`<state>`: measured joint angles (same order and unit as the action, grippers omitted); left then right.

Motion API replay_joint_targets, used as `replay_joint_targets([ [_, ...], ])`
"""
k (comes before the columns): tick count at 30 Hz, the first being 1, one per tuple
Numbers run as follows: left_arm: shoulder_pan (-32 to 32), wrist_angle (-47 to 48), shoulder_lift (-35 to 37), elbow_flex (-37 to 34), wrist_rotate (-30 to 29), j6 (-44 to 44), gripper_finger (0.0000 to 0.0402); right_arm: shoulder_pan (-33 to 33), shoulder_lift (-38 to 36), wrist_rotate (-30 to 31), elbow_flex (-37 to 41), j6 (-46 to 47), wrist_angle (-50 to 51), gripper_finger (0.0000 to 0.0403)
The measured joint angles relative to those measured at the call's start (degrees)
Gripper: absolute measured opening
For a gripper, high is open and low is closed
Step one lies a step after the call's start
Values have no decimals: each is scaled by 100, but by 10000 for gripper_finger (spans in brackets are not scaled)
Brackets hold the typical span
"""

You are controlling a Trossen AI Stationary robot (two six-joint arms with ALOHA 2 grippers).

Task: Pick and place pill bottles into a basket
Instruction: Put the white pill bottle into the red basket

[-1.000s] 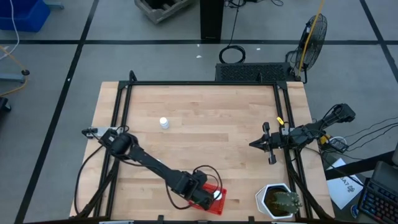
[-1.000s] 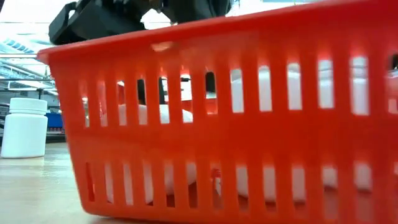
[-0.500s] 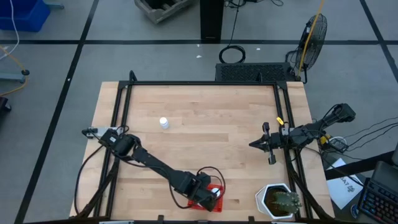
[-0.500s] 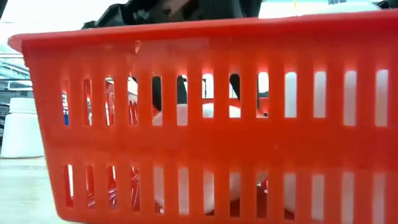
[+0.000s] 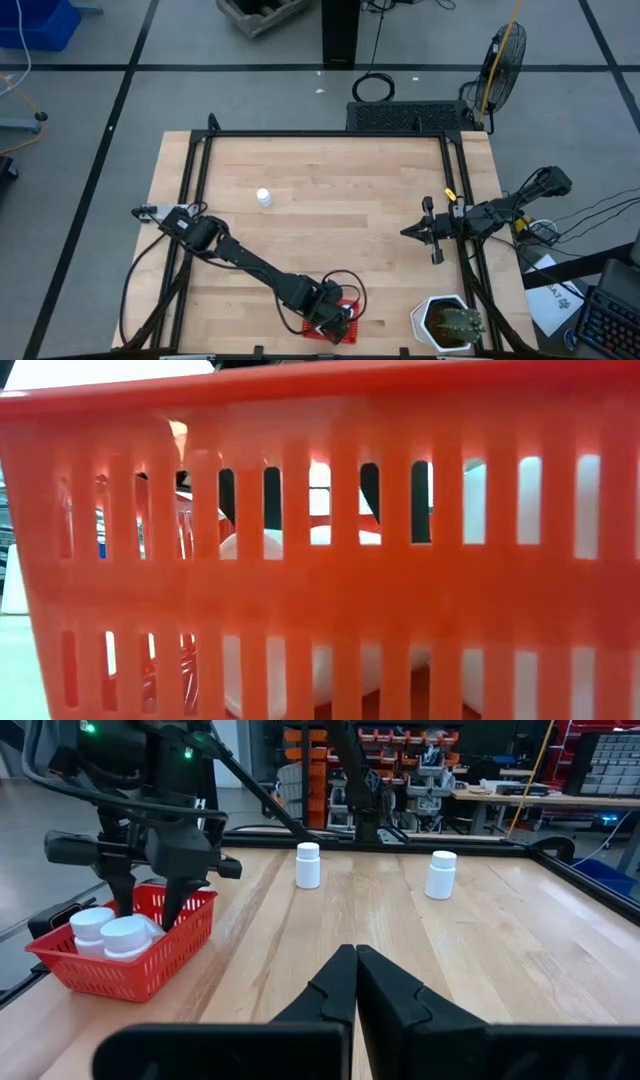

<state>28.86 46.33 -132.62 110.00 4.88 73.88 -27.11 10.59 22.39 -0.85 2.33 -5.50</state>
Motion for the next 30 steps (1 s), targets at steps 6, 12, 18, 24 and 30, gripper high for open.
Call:
replay_joint_targets([
  [6,-56,0,-2,0,-141,-299,173,0,0,0,1,2,0,4],
  [12,-83,-86,9,4,-108,-597,97,2,0,0,-1,0,0,4],
  [18,-94,-332,4,2,-24,-672,58,0,0,0,-1,1,-1,4],
  [24,-97,-466,-9,-7,56,-635,85,2,0,0,-1,2,0,4],
  [30,-72,-419,-34,-17,73,-579,182,1,0,0,1,0,0,4],
])
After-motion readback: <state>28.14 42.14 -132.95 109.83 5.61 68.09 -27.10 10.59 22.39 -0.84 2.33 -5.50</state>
